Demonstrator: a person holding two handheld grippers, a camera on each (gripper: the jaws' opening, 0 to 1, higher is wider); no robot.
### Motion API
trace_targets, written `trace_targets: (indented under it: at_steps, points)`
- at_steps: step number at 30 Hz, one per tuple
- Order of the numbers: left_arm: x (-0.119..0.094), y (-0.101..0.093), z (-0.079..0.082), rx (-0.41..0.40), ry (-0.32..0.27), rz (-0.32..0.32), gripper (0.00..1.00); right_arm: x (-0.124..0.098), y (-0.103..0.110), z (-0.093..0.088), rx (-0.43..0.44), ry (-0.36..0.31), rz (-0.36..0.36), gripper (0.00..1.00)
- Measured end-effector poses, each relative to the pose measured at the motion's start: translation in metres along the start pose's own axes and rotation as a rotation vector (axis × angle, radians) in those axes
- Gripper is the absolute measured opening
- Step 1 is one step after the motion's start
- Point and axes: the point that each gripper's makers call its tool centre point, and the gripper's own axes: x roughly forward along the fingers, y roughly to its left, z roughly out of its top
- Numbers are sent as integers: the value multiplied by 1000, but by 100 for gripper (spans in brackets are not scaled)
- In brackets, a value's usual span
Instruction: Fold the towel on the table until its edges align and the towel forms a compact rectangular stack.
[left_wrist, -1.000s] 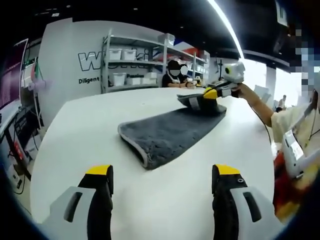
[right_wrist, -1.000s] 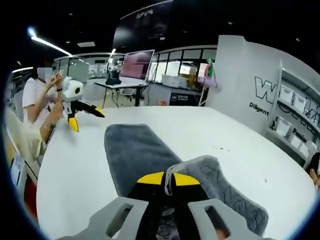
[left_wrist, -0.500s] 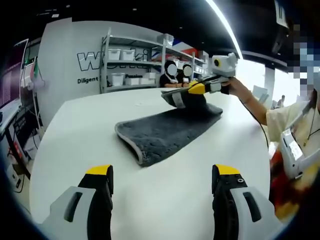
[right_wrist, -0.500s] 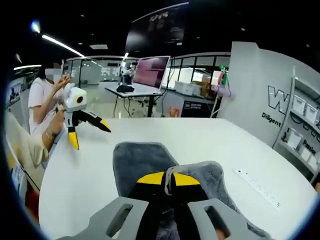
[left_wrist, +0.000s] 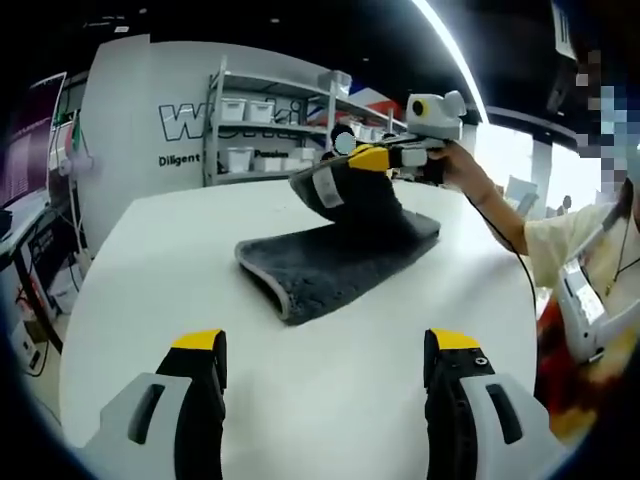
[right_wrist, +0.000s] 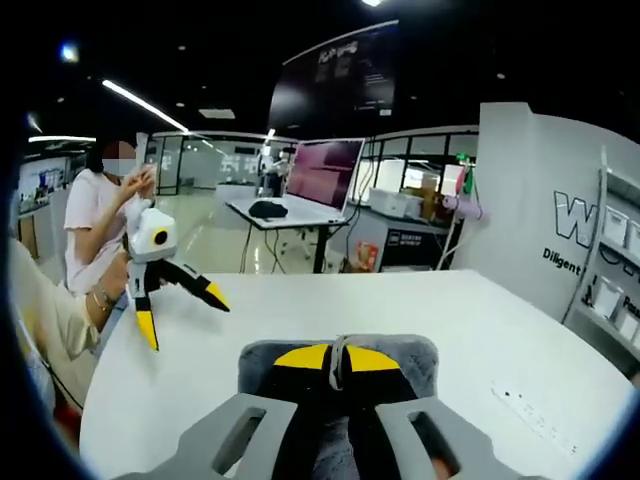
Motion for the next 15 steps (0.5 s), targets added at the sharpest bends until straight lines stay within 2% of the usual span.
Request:
trace_targets:
  at_steps: [10,15]
  points:
    - [-3,-2,0,0,-5,-1,79,21,18,34,-11,-69,38,1]
    - [-3,-2,-2,-7,-3,0,79,39,29,38,-23,-64,65,1]
